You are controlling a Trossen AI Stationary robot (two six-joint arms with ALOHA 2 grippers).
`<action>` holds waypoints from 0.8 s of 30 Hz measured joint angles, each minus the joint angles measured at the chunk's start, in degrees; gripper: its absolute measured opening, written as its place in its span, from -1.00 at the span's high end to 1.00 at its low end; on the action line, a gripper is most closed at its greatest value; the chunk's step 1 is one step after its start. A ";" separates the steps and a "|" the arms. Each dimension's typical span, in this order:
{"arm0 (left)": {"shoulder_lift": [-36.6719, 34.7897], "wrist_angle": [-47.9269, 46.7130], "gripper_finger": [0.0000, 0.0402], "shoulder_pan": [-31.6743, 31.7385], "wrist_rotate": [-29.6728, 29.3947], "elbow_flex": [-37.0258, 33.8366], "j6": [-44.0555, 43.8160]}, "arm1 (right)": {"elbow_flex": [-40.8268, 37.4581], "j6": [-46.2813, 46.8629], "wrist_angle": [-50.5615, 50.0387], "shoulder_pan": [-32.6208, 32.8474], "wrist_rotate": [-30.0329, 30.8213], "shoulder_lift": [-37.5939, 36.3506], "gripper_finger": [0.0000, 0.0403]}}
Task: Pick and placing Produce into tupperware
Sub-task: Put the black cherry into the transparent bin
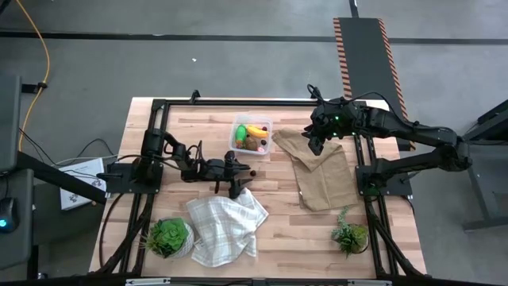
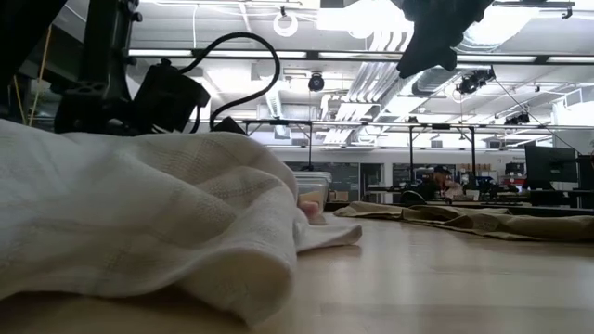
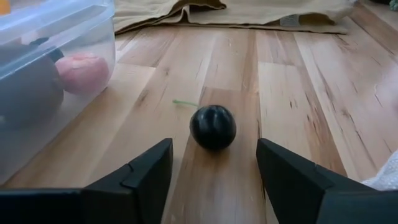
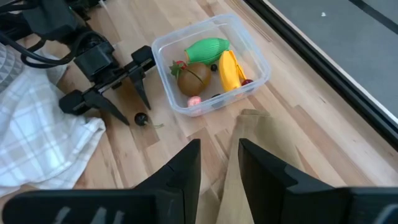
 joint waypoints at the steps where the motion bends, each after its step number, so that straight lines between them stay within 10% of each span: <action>1: 0.00 -0.16 -0.09 0.00 -0.02 0.30 0.00 | 0.00 -0.02 0.00 0.09 0.00 0.00 0.51; 24: 0.01 -4.86 -0.07 0.39 -1.11 4.32 0.58 | 0.00 -0.22 -1.97 0.09 -0.02 -0.02 0.51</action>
